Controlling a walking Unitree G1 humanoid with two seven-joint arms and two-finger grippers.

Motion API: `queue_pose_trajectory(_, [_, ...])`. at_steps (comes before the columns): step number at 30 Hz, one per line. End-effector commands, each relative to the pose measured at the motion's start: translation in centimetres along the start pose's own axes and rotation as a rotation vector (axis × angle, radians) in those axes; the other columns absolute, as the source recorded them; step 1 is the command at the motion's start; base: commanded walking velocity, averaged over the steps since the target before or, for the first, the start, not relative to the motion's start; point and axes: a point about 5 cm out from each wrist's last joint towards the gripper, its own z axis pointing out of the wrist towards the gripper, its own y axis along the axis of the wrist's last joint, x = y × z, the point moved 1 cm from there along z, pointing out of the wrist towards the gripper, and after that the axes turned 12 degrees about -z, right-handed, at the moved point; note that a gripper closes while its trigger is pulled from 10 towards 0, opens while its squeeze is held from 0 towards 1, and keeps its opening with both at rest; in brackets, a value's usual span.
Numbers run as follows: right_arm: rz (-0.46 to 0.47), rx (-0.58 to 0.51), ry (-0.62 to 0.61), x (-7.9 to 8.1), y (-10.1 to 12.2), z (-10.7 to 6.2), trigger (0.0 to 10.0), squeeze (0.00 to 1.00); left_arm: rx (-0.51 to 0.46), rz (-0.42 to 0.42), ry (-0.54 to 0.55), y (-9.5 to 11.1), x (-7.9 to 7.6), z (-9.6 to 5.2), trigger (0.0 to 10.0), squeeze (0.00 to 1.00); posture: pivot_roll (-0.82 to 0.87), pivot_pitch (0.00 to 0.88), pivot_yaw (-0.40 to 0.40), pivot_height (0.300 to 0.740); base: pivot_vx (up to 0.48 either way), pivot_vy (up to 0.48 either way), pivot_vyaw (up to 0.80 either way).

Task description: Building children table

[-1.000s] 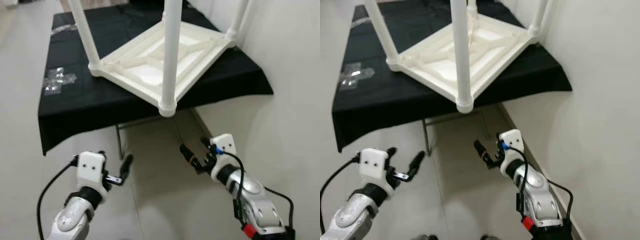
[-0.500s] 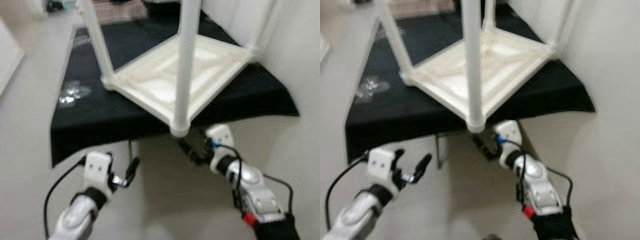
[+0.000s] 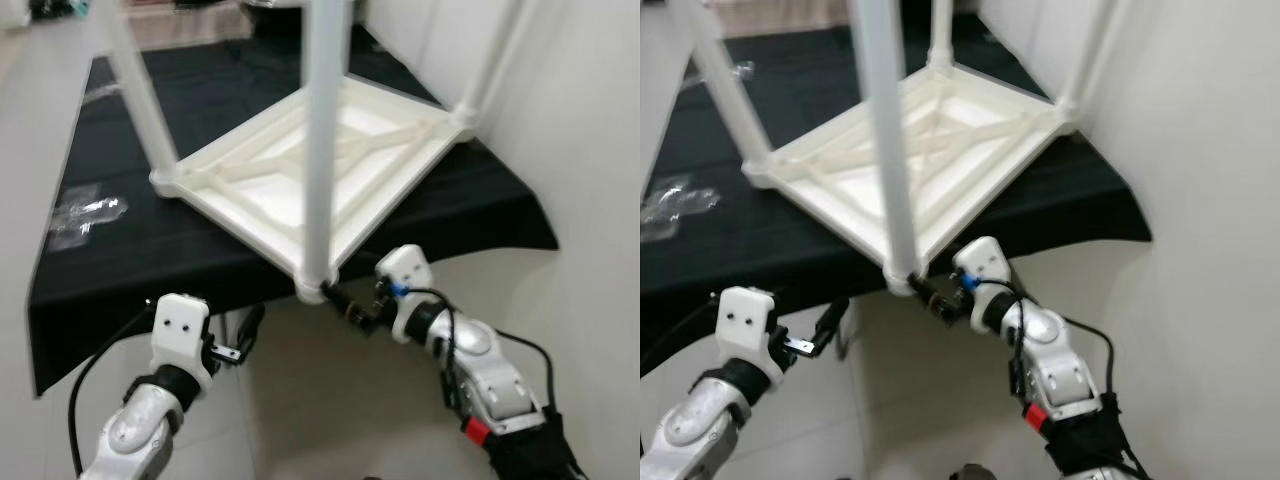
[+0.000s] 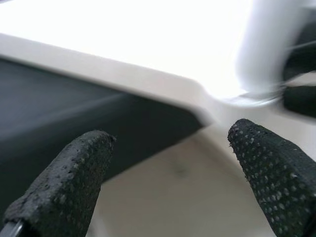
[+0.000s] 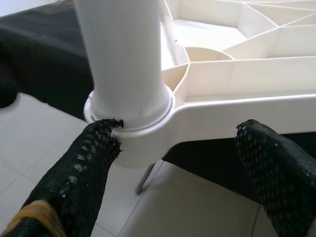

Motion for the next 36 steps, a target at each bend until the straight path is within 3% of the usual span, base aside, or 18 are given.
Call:
queue_pose_trajectory(1, [-0.029, -0.03, 0.035, 0.9, 1.3, 1.3, 10.0, 0.0, 0.024, 0.023, 0.033, -0.4, 0.7, -0.2, 10.0, 0.0, 0.07, 0.184, -0.033, 0.74, 0.292, 0.0, 0.0])
queue_pose_trajectory(4, [-0.061, -0.131, 0.101, 3.2, 4.7, 5.2, 10.0, 0.0, 0.002, 0.023, 0.058, 0.0, 0.6, 0.1, 10.0, 0.0, 0.09, 0.183, -0.05, 0.74, 0.167, 0.0, 0.0])
queue_pose_trajectory(5, [-0.061, -0.131, 0.101, 3.2, 4.7, 5.2, 10.0, 0.0, 0.002, 0.023, 0.058, 0.0, 0.6, 0.1, 10.0, 0.0, 0.09, 0.183, -0.05, 0.74, 0.0, 0.0, 0.0])
queue_pose_trajectory(6, [-0.055, -0.191, 0.124, 4.9, 7.2, 7.5, 10.0, 0.0, -0.021, 0.028, 0.077, 0.5, 0.5, 0.2, 10.0, 0.0, 0.11, 0.186, -0.062, 0.74, 0.0, 0.0, 0.0])
queue_pose_trajectory(8, [-0.02, -0.249, 0.142, 6.6, 9.7, 9.3, 10.0, 0.0, -0.046, 0.048, 0.096, 1.1, 0.6, 0.3, 10.0, 0.0, 0.12, 0.187, -0.068, 0.74, 0.0, 0.0, 0.0])
queue_pose_trajectory(12, [0.142, -0.415, 0.266, 10.1, 14.8, 10.3, 10.0, 0.0, -0.093, 0.119, 0.148, 2.2, 1.0, 0.0, 10.0, 0.0, 0.14, 0.193, -0.076, 0.74, 0.0, 0.0, 0.0])
queue_pose_trajectory(15, [0.165, -0.453, 0.293, 10.7, 15.9, 10.2, 10.0, 0.0, -0.11, 0.139, 0.172, 2.6, 1.2, -0.1, 10.0, 0.0, 0.15, 0.196, -0.08, 0.74, 0.0, 0.0, 0.0])
queue_pose_trajectory(17, [0.151, -0.431, 0.272, 10.2, 15.2, 10.3, 10.0, 0.0, -0.114, 0.142, 0.177, 2.7, 1.2, -0.2, 10.0, 0.0, 0.14, 0.2, -0.083, 0.74, 0.0, 0.0, 0.0])
queue_pose_trajectory(18, [0.102, -0.36, 0.203, 8.6, 13.1, 10.3, 10.0, 0.0, -0.12, 0.143, 0.178, 2.8, 1.2, -0.1, 10.0, 0.0, 0.13, 0.203, -0.079, 0.74, 0.0, 0.0, 0.0])
queue_pose_trajectory(21, [0.077, -0.317, 0.166, 7.7, 11.8, 10.2, 10.0, 0.0, -0.121, 0.142, 0.175, 2.8, 1.1, 0.0, 10.0, 0.0, 0.13, 0.203, -0.078, 0.74, 0.0, 0.0, 0.0])
queue_pose_trajectory(24, [0.032, -0.197, 0.058, 4.5, 8.0, 9.0, 10.0, 0.0, -0.116, 0.136, 0.112, 2.7, 0.0, 0.8, 10.0, 0.0, 0.1, 0.207, -0.059, 0.74, 0.0, 0.0, 0.0])
queue_pose_trajectory(26, [0.032, -0.197, 0.058, 4.5, 8.0, 9.0, 10.0, 0.0, -0.116, 0.136, 0.112, 2.7, 0.0, 0.8, 10.0, 0.0, 0.1, 0.207, -0.059, 0.74, 0.0, 0.0, 0.0])
queue_pose_trajectory(31, [0.038, -0.096, -0.069, 0.7, 4.6, 6.2, 10.0, 0.0, -0.156, 0.223, 0.05, 3.8, -1.1, 1.9, 10.0, 0.0, 0.09, 0.209, -0.048, 0.74, 0.0, 0.0, 0.0])
queue_pose_trajectory(32, [0.038, -0.096, -0.069, 0.7, 4.6, 6.2, 10.0, 0.0, -0.156, 0.223, 0.05, 3.8, -1.1, 1.9, 10.0, 0.0, 0.09, 0.209, -0.048, 0.74, 0.0, 0.0, 0.0])
queue_pose_trajectory(33, [0.035, -0.067, -0.116, -0.5, 3.8, 5.4, 10.0, 0.0, -0.178, 0.241, 0.05, 4.4, -1.0, 2.3, 10.0, 0.0, 0.09, 0.209, -0.047, 0.74, 0.0, 0.0, 0.0])
queue_pose_trajectory(36, [0.026, -0.051, -0.133, -1.1, 3.3, 4.9, 10.0, 0.0, -0.188, 0.244, 0.054, 4.7, -0.9, 2.5, 10.0, 0.0, 0.08, 0.208, -0.046, 0.74, 0.0, 0.0, 0.0])
